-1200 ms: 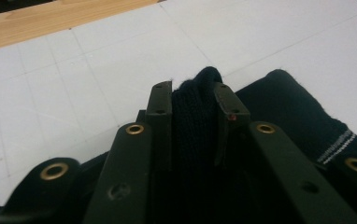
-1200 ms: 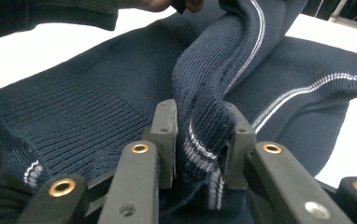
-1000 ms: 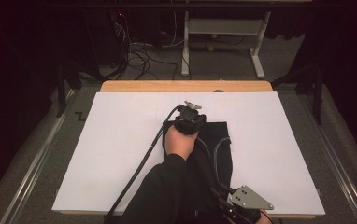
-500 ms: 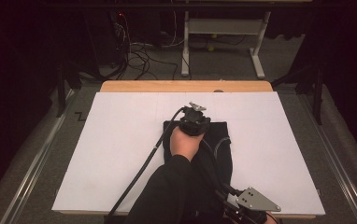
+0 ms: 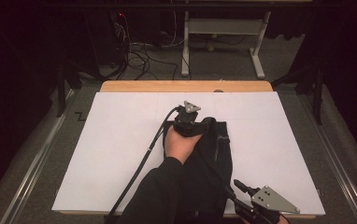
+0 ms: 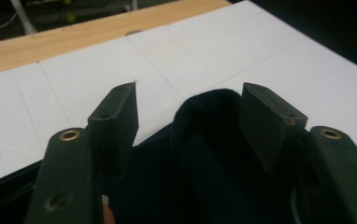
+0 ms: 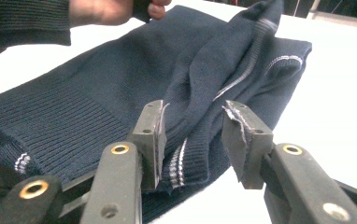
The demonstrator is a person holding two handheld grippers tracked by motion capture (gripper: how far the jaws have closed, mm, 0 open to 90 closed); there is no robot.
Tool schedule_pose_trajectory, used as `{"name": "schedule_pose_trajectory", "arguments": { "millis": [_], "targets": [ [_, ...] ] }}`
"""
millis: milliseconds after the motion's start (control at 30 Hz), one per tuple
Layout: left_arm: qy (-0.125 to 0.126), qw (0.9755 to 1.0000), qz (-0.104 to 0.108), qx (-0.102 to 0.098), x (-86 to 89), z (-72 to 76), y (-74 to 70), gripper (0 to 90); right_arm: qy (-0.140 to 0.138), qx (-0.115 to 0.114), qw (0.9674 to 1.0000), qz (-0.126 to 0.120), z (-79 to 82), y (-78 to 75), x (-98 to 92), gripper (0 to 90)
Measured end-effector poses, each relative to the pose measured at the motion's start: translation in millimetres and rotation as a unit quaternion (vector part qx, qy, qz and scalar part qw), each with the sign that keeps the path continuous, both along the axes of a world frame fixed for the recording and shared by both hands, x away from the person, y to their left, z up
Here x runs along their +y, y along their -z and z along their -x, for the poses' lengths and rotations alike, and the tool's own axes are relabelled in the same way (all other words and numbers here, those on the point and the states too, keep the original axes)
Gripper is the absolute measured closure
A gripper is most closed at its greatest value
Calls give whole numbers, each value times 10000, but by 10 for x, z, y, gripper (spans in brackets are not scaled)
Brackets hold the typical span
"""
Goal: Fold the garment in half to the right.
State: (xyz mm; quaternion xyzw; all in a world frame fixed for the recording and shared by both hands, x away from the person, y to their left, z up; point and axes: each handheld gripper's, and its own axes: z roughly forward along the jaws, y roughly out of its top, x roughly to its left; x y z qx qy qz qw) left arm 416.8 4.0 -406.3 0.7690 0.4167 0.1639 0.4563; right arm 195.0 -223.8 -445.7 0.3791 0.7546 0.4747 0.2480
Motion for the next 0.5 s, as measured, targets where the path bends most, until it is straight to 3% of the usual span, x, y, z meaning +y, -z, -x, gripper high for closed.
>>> {"name": "schedule_pose_trajectory", "arguments": {
  "millis": [167, 267, 500],
  "targets": [
    [103, 9998, 156, -3, 239, 106, 73, 248, -100, -41, 9999, 77, -2, -5, 55, 609],
    [76, 9995, 233, -174, 400, 213, 146, 221, -173, -58, 9997, 133, -7, -5, 96, 612],
    [78, 9992, 335, -213, 816, 398, 231, 122, -160, -64, 9996, 202, -7, 0, 146, 616]
  ]
}}
